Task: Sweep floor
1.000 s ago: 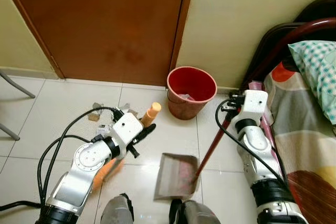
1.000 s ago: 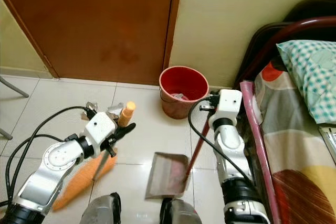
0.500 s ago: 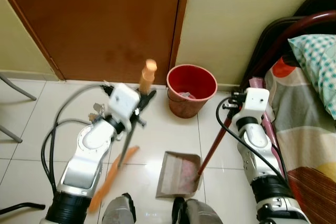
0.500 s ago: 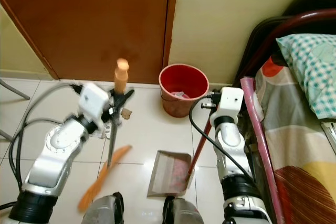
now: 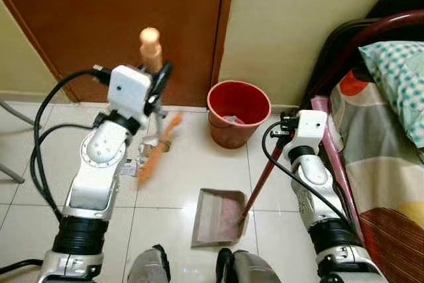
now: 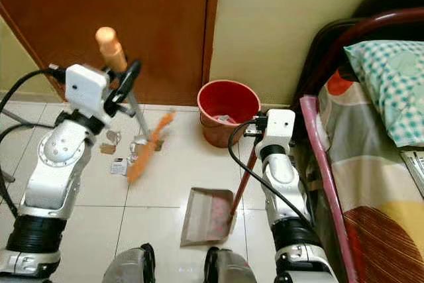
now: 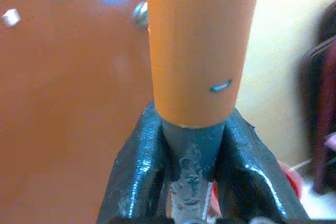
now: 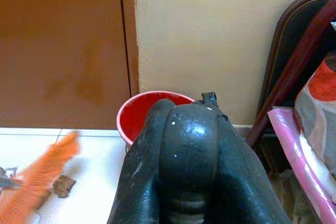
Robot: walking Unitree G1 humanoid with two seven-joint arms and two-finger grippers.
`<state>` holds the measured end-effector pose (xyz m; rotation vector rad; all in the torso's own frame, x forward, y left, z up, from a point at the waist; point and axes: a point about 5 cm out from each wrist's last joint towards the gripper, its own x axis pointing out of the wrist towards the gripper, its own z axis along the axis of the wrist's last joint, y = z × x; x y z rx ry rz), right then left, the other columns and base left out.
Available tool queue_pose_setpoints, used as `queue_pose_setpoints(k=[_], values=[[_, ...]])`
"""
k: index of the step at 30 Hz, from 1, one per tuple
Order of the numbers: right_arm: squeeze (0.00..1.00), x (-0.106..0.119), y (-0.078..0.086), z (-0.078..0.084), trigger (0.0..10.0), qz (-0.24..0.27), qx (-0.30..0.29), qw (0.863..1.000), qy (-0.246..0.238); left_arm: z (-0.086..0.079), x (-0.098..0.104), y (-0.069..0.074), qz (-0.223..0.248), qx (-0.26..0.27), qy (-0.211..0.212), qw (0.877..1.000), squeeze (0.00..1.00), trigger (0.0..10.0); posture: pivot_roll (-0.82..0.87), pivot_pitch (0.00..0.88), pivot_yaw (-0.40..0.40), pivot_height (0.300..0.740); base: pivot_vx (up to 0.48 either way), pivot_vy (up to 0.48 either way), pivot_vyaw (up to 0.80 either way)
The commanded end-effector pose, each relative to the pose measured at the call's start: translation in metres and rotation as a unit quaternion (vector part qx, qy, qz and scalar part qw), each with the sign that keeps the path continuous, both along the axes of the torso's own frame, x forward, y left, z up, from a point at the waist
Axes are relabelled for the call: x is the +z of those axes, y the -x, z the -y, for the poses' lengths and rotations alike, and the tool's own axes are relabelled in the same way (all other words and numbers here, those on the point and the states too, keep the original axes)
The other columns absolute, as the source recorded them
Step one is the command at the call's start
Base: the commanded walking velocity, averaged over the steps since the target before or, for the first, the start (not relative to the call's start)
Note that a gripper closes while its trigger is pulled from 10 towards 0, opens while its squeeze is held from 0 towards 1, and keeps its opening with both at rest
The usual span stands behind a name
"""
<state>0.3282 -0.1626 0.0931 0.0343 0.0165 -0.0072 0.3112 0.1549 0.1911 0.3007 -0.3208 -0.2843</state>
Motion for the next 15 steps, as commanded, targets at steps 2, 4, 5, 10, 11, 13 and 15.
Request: queue_pose_setpoints(k=[2,4,5,10,11,13,15], values=[[0.0,0.004,-0.002,0.002,10.0,0.011,-0.001,1.0,0.001,-0.016,-0.006,0.002,0.018,0.054,-0.032,0.998,0.0,10.0,0.05,0.139,-0.09,0.74,0.0,0.0,0.0],[0.0,0.004,-0.002,0.004,10.0,0.011,-0.002,1.0,0.001,-0.017,-0.012,0.002,0.021,0.058,-0.037,0.997,0.0,10.0,0.05,0.139,-0.093,0.74,0.0,0.0,0.0],[0.0,0.004,-0.001,0.004,10.0,0.011,-0.003,1.0,0.002,-0.018,-0.014,0.001,0.024,0.064,-0.042,0.997,0.0,10.0,0.05,0.139,-0.093,0.74,0.0,0.0,0.0],[0.0,0.003,-0.001,0.005,10.0,0.01,-0.004,1.0,0.003,-0.018,-0.035,-0.004,-0.01,0.074,-0.026,0.997,0.0,10.0,0.04,0.135,-0.096,0.74,0.0,0.0,0.0],[0.0,0.003,-0.001,0.005,10.0,0.01,-0.004,1.0,0.003,-0.015,-0.044,-0.005,-0.025,0.068,-0.028,0.997,0.0,10.0,0.04,0.135,-0.096,0.74,0.0,0.0,0.0],[0.0,0.003,-0.001,0.004,10.0,0.01,-0.003,1.0,0.003,-0.011,-0.052,-0.006,-0.039,0.06,-0.032,0.997,0.0,10.0,0.04,0.135,-0.096,0.74,0.0,0.0,0.0],[0.0,0.003,-0.001,0.003,10.0,0.011,-0.002,1.0,0.002,-0.002,-0.061,-0.009,-0.055,0.031,-0.054,0.997,0.0,10.0,0.04,0.135,-0.096,0.74,0.0,0.0,0.0]])
